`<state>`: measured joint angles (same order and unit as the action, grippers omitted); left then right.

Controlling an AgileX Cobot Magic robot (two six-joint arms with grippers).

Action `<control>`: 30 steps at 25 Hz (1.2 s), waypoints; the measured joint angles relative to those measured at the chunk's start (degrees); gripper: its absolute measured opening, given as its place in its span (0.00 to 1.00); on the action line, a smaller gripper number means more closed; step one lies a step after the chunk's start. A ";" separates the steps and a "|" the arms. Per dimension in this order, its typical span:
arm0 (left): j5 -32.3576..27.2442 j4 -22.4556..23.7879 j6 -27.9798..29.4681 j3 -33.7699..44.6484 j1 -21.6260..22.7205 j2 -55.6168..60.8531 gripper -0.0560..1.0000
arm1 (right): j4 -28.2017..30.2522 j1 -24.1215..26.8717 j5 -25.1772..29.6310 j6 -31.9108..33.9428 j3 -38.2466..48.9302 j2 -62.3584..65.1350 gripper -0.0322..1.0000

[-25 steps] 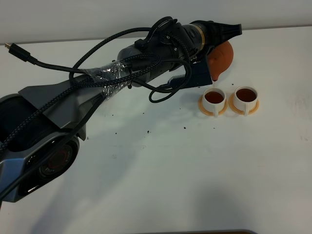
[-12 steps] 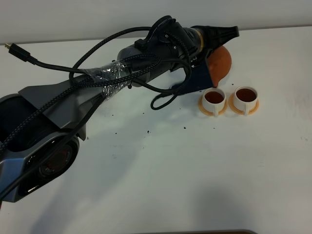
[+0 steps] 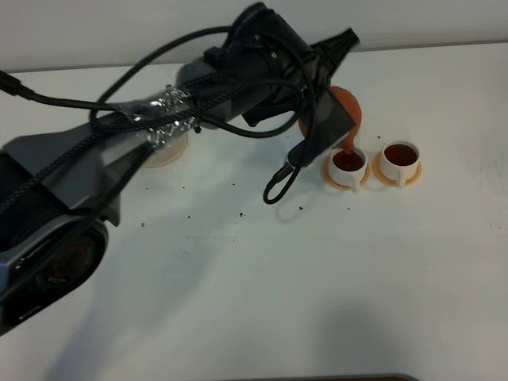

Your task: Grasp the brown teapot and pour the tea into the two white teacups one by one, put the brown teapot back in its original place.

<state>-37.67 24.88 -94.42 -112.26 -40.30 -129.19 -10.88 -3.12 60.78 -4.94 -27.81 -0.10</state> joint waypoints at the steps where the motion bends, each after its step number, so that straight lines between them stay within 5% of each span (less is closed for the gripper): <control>1: -1.87 -0.12 3.22 0.00 0.13 0.42 0.15 | 0.00 0.00 0.00 0.00 0.00 0.00 0.27; 7: -17.28 -0.69 21.57 0.00 0.64 2.13 0.15 | 0.00 0.00 0.00 0.00 0.00 0.00 0.27; 12: -26.37 -7.18 34.19 0.00 0.71 2.13 0.15 | 0.00 0.00 0.00 0.00 0.00 0.00 0.27; 18: -30.36 -15.71 52.04 0.00 1.54 2.13 0.15 | 0.00 0.00 0.00 0.00 0.00 0.00 0.27; 25: -30.41 -18.02 73.18 0.00 1.67 -0.38 0.15 | 0.00 0.00 0.00 0.00 0.00 0.00 0.27; 30: -30.39 -18.53 77.13 0.00 1.72 -0.78 0.15 | 0.00 0.00 0.00 0.00 0.00 0.00 0.27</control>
<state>-68.06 6.35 -17.28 -112.26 -38.58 -129.97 -10.88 -3.12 60.78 -4.94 -27.81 -0.10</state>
